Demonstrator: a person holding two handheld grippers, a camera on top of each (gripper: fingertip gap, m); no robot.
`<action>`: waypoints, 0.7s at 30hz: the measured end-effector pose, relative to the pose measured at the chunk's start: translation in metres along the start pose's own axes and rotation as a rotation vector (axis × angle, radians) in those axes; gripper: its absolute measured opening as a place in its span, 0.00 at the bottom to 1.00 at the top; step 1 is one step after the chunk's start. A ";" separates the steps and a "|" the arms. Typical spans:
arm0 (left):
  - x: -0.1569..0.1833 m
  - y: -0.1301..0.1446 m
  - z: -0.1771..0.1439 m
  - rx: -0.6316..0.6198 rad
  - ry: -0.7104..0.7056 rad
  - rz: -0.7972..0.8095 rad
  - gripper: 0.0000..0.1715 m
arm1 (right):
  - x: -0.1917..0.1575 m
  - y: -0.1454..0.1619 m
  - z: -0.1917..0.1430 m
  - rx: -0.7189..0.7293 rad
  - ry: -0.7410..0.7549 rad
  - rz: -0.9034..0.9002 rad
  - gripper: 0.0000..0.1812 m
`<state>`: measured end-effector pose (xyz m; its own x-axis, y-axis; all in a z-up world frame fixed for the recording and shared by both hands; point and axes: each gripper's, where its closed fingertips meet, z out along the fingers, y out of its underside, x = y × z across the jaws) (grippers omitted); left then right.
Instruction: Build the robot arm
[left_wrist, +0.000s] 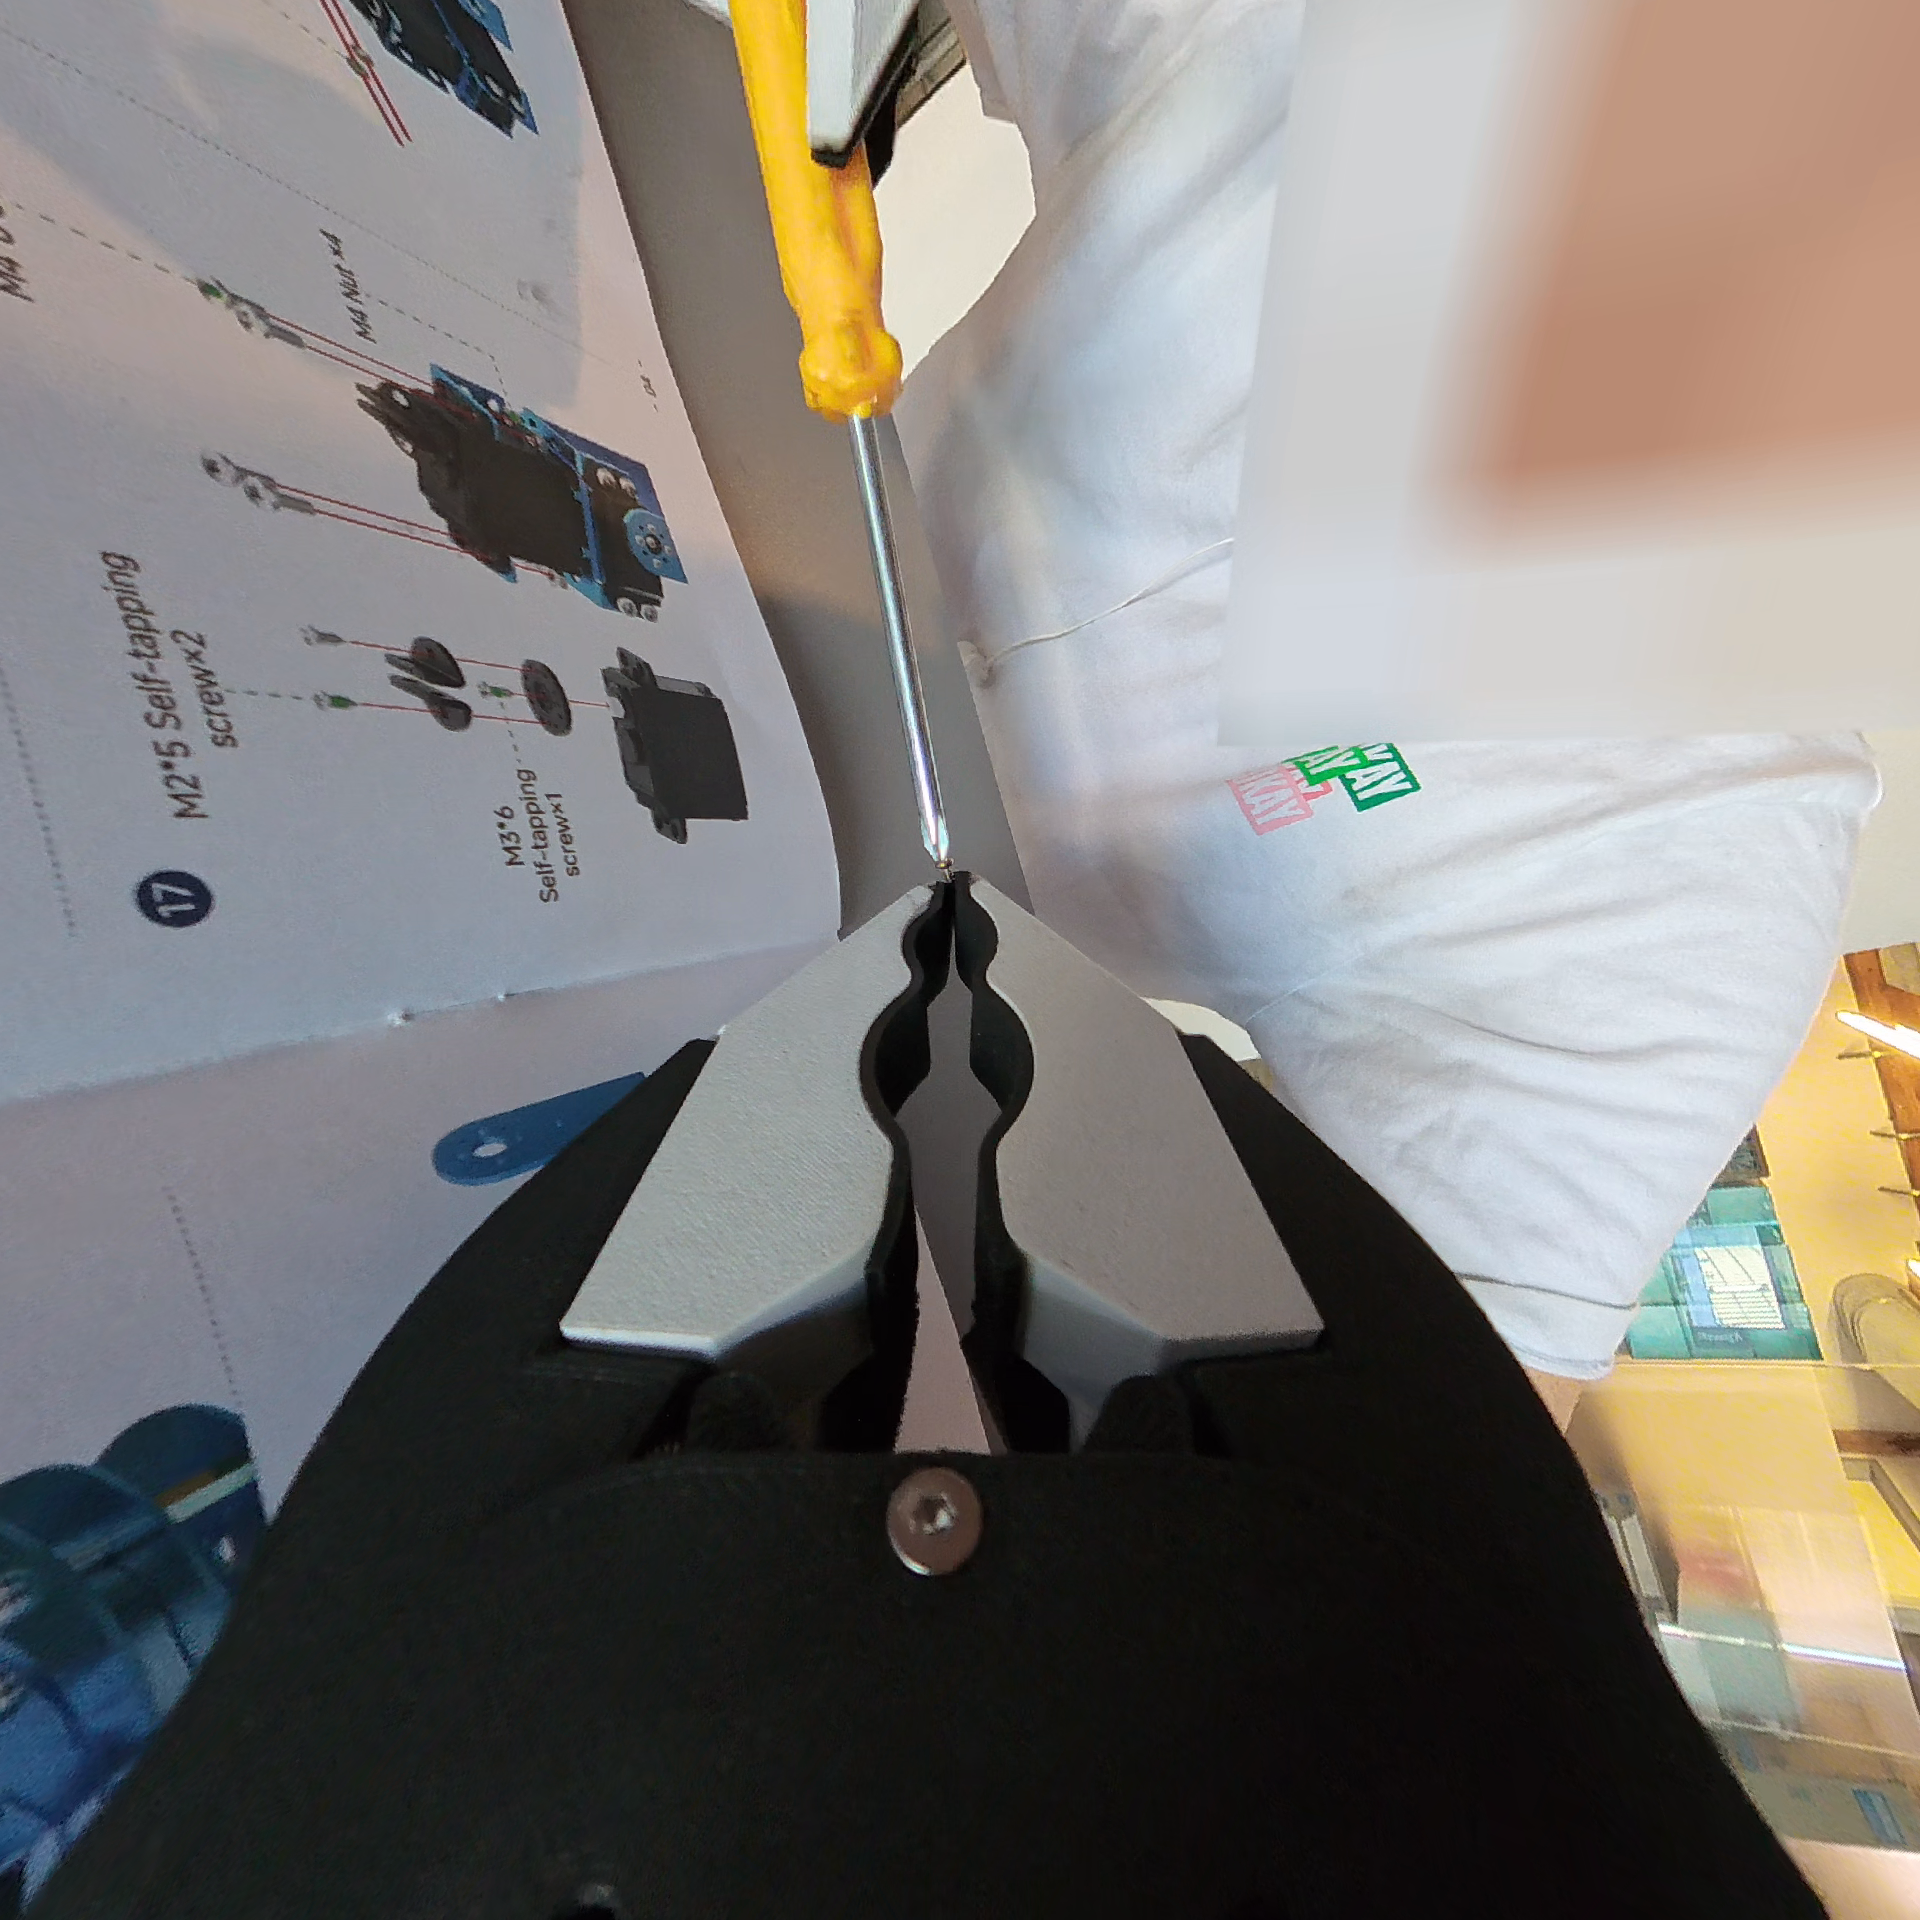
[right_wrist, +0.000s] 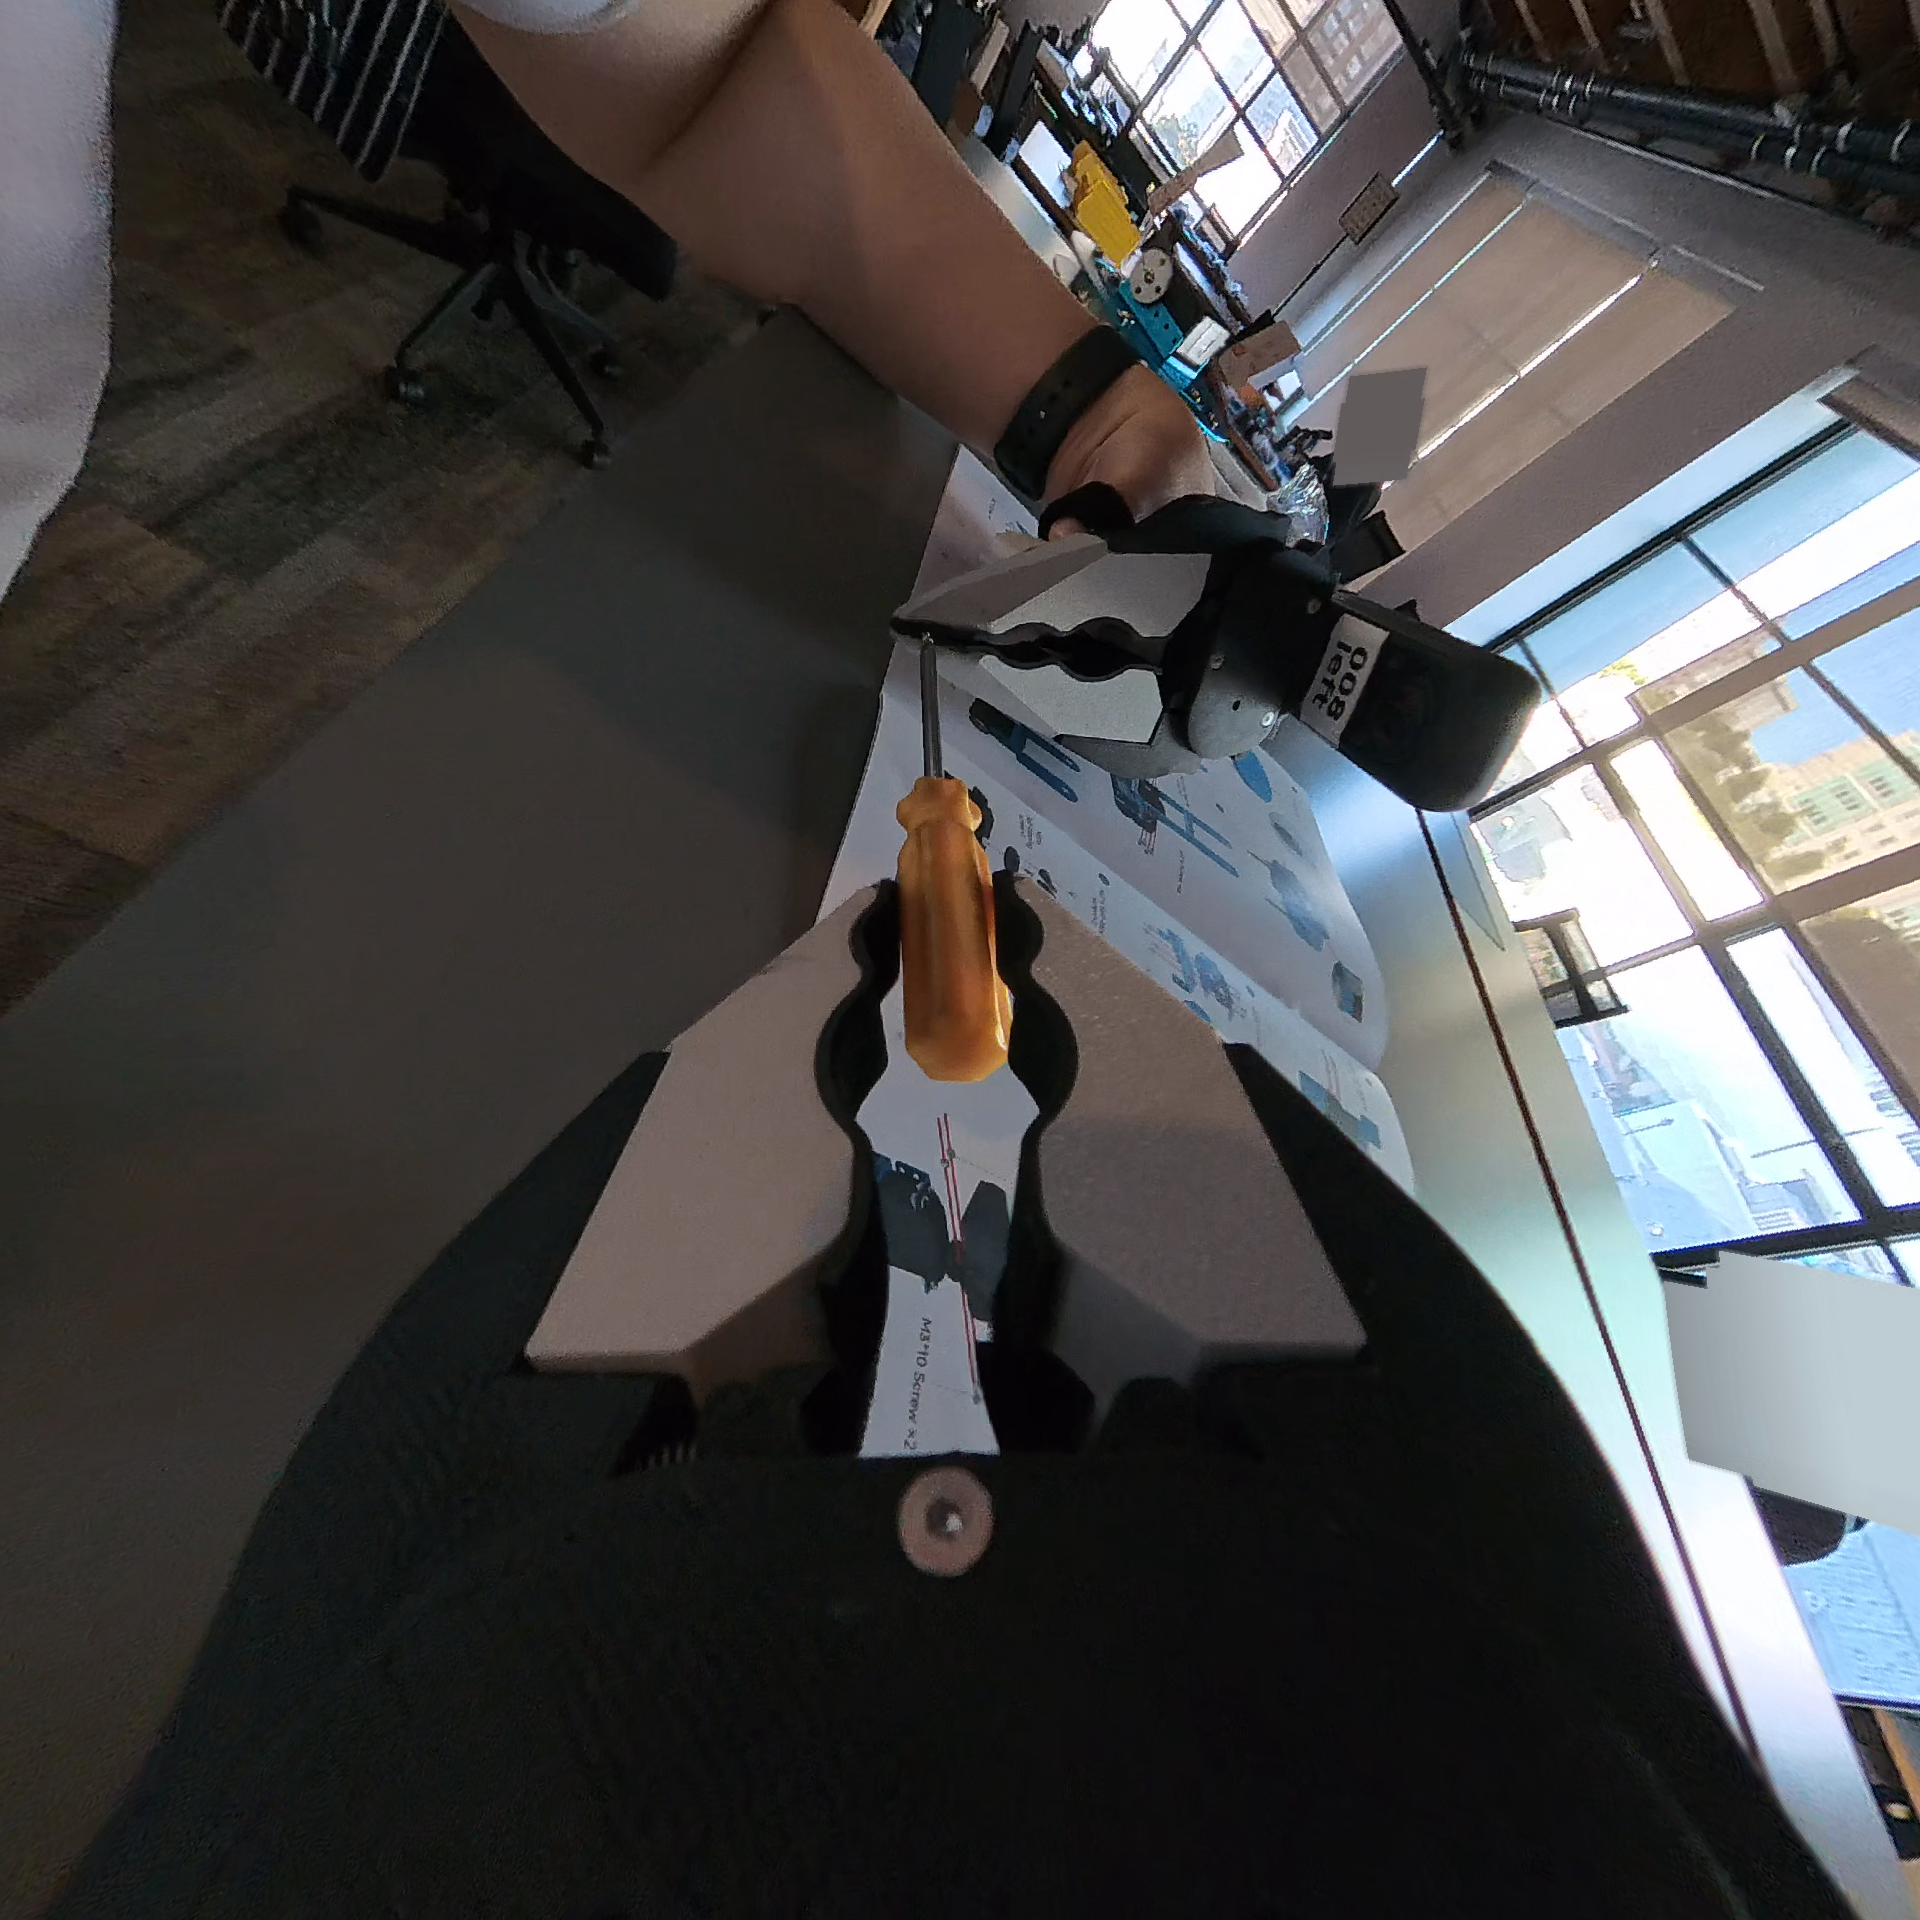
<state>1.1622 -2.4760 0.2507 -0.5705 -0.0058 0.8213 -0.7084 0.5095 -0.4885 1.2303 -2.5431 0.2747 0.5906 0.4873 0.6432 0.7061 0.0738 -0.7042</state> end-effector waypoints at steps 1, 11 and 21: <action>0.000 0.000 0.000 -0.002 0.001 0.001 0.00 | 0.000 -0.001 0.000 0.000 0.005 -0.018 0.09; 0.003 0.003 0.002 -0.020 0.005 0.027 0.00 | -0.006 -0.005 -0.002 -0.010 0.025 -0.127 0.09; 0.004 0.006 0.004 -0.042 0.001 0.049 0.00 | 0.008 -0.007 -0.006 0.074 -0.228 0.649 0.09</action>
<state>1.1542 -2.4767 0.2500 -0.6034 0.0207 0.7972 -0.6619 0.5445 -0.5151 1.2321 -2.5453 0.2867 0.7822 0.6229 0.0110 0.2043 -0.2398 -0.9491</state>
